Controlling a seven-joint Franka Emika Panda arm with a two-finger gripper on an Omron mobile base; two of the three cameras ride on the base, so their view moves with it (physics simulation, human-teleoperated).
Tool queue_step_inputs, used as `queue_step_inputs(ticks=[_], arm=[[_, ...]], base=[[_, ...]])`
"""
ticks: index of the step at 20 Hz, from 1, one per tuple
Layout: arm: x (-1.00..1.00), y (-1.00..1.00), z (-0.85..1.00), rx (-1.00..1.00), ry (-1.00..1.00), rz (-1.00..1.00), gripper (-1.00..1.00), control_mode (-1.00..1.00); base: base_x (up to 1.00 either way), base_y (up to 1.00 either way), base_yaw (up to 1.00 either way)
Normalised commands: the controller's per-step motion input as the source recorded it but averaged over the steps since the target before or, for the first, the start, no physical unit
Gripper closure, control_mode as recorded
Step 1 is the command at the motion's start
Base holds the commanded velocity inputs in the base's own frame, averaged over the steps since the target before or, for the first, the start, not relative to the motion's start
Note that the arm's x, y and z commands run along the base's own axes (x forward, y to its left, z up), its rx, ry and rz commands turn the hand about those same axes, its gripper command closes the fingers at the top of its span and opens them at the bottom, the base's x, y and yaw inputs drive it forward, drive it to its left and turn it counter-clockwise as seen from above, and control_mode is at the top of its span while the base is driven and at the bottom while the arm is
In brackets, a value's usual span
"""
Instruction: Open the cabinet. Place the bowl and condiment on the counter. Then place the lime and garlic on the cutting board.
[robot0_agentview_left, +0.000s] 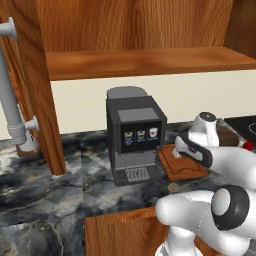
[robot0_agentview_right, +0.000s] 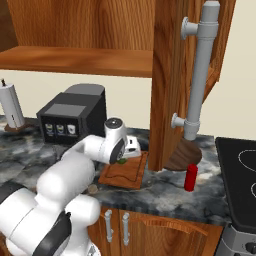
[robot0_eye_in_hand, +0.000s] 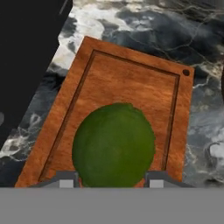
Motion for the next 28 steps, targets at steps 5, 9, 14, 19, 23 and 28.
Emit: queue_step_inputs(ticks=[5, 9, 14, 19, 23, 28], arm=[[0.48, 0.00, -0.29, 0.00, 0.00, 0.08, 1.00, -1.00], [0.13, 0.00, -0.06, 0.00, 0.00, 0.02, -1.00, -1.00], [0.17, 0.00, -0.03, 0.00, 0.00, 0.00, -1.00, -1.00], [0.04, 0.10, 0.00, 0.00, 0.00, 0.00, -1.00, -1.00], [-0.30, 0.47, 0.15, 0.00, 0.00, 0.00, -1.00, -1.00], [-0.93, 0.97, 0.01, 0.00, 0.00, -0.02, -1.00, -1.00]], base=[[0.00, 0.00, 0.00], [0.00, 0.00, 0.00], [0.00, 0.00, 0.00], [0.00, 0.00, 0.00], [0.00, 0.00, 0.00], [0.00, 0.00, 0.00]])
